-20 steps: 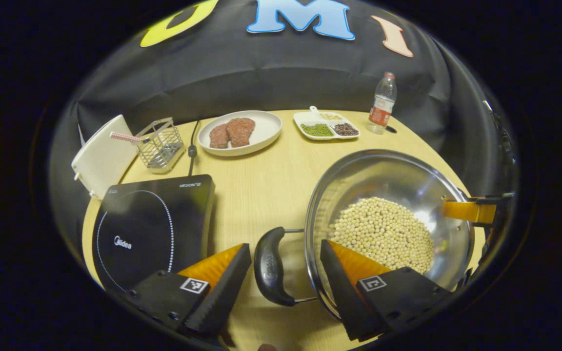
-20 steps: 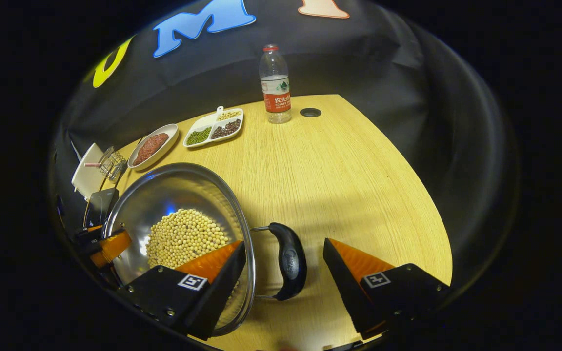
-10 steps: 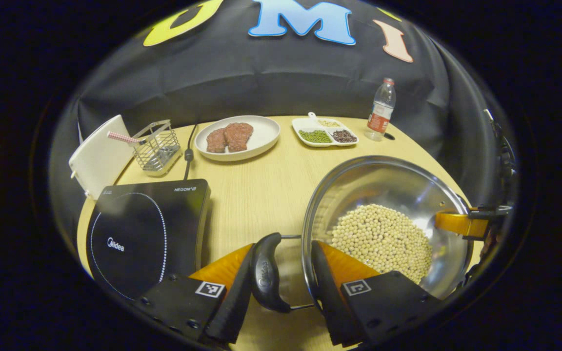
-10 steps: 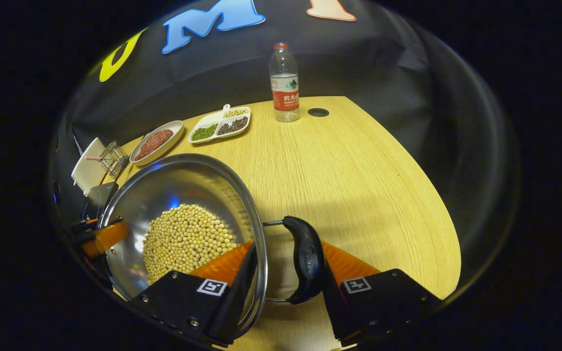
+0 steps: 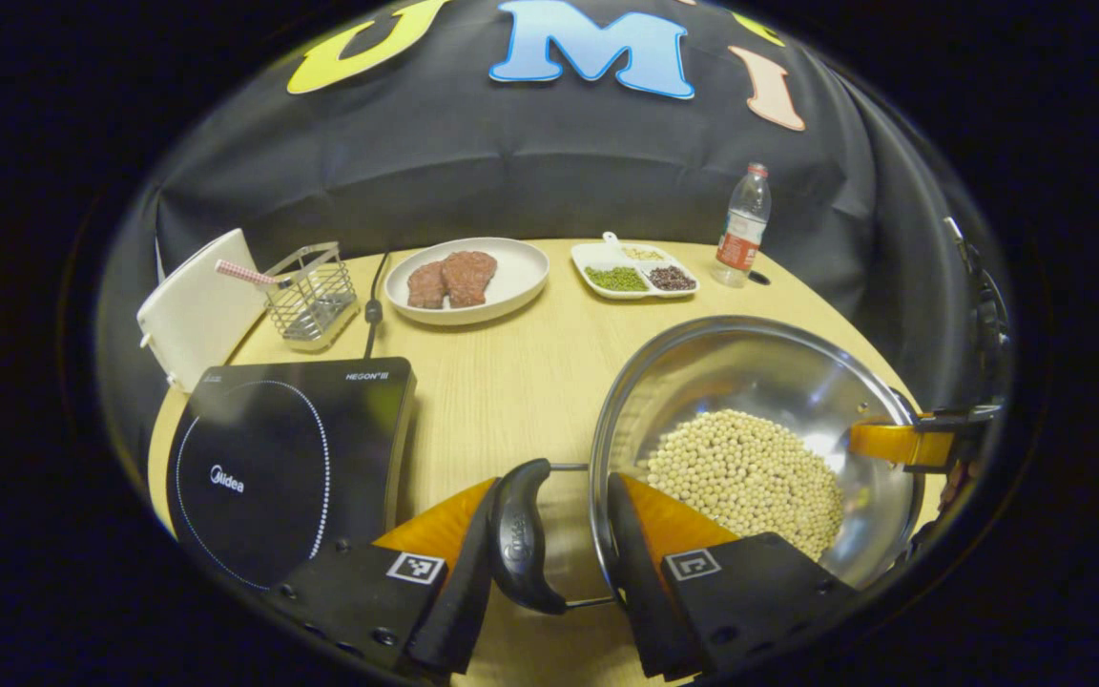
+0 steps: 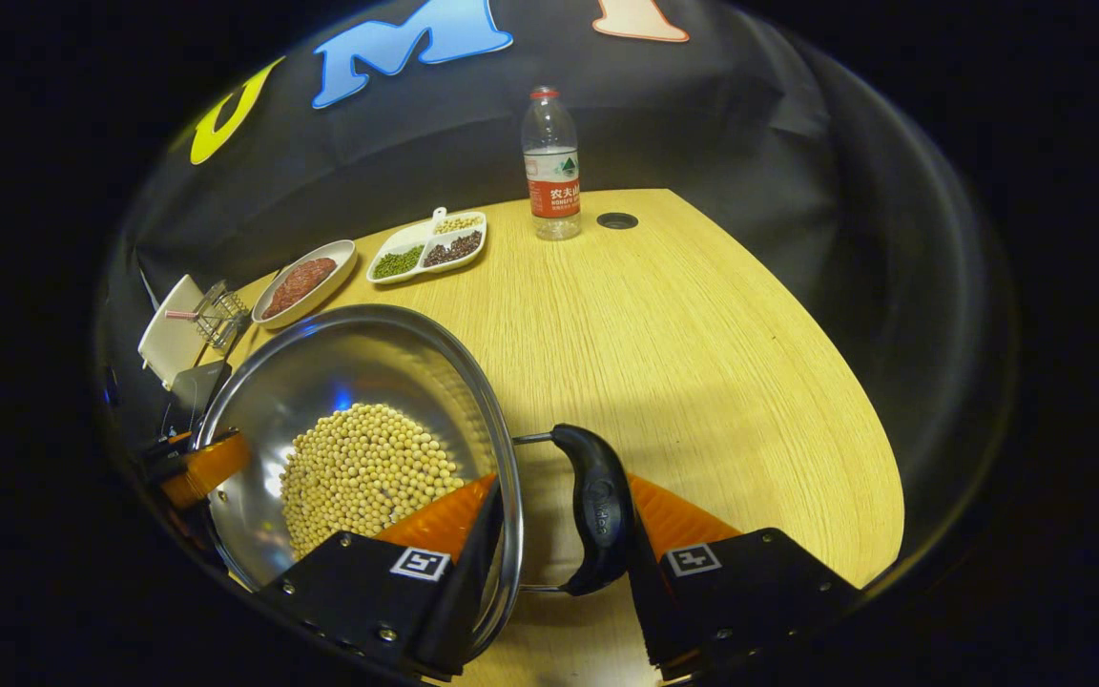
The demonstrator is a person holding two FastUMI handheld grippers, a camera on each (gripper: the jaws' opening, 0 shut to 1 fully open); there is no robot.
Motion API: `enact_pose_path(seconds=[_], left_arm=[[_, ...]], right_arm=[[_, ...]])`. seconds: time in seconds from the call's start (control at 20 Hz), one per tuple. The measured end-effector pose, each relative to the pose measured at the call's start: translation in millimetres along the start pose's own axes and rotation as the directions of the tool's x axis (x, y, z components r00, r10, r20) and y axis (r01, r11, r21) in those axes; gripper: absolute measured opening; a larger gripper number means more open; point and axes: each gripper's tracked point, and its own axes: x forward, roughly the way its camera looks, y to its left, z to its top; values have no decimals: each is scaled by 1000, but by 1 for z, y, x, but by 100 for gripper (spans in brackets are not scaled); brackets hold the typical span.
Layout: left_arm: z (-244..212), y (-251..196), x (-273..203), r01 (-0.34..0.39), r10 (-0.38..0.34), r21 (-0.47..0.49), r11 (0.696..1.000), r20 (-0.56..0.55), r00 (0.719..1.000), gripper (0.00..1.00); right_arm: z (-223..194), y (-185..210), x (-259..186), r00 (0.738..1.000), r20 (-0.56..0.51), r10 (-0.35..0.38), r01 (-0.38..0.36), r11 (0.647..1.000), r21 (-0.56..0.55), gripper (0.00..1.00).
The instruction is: First push the handle of the pot to place it horizontally, then grasp the pot with both hands and set it on the induction cooktop.
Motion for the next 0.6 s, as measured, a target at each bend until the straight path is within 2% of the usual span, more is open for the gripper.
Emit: enact_pose_path(seconds=[0.25, 0.3, 0.6], left_arm=[[7, 10, -22, -2, 2, -11, 1000, 22, 1000, 65], [10, 13, -27, -1, 1, -14, 1000, 27, 1000, 68], [23, 37, -64, -9, 10, -24, 1000, 58, 998, 68]], right_arm=[[4, 11, -21, 1000, 16, -5, 5, 1000, -5, 68], [6, 16, -27, 1000, 19, -6, 6, 1000, -4, 68], [13, 42, -55, 999, 35, 4, -3, 1000, -10, 67]])
